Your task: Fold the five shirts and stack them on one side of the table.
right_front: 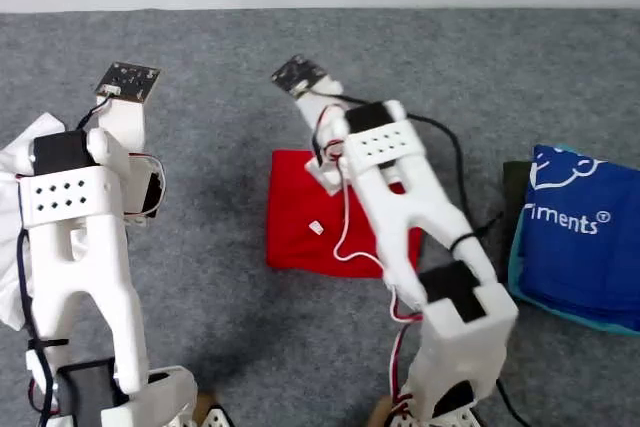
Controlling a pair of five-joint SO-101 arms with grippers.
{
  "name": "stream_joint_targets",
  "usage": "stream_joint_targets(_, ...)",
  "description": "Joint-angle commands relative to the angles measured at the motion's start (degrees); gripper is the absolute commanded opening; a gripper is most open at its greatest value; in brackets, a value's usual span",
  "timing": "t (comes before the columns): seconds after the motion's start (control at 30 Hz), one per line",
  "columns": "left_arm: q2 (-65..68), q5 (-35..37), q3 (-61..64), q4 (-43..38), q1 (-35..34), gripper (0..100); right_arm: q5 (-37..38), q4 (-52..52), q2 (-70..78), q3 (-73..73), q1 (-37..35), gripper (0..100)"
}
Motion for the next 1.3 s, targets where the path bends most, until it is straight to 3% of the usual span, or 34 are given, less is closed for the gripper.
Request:
stream_joint_targets(0.0, -2.11, -0.09, -0.04, -0.7, -0.26, 0, 0.18, -0.4, 0.92, -3.16, -0.75, 4.3)
stream_joint_targets(0.17, -2.11, -0.09, -0.04, -0.79, -0.09, 0, -6.15, 4.53, 1.71, -5.54, -0.22, 11.7)
stream_joint_targets(0.53, -2.11, 0.0, 0.04, -0.88, 0.09, 0, -6.07, 5.76, 7.6, -6.15, 3.03, 11.4)
stream_joint_targets(0.67, -2.02, 0.0, 0.04, -0.88, 0.09, 0, -5.89, 5.76, 7.25, -6.24, 2.77, 0.2)
stream_joint_targets(1.1, -1.76, 0.0, 0.04, -0.97, 0.09, 0, 1.32, 21.32, 0.13, -6.24, 6.81, 0.9)
stream_joint_targets(1.27, -1.67, 0.0, 0.04, -1.76, 0.18, 0, 1.05, 15.78, -2.77, -7.65, 5.76, 1.1)
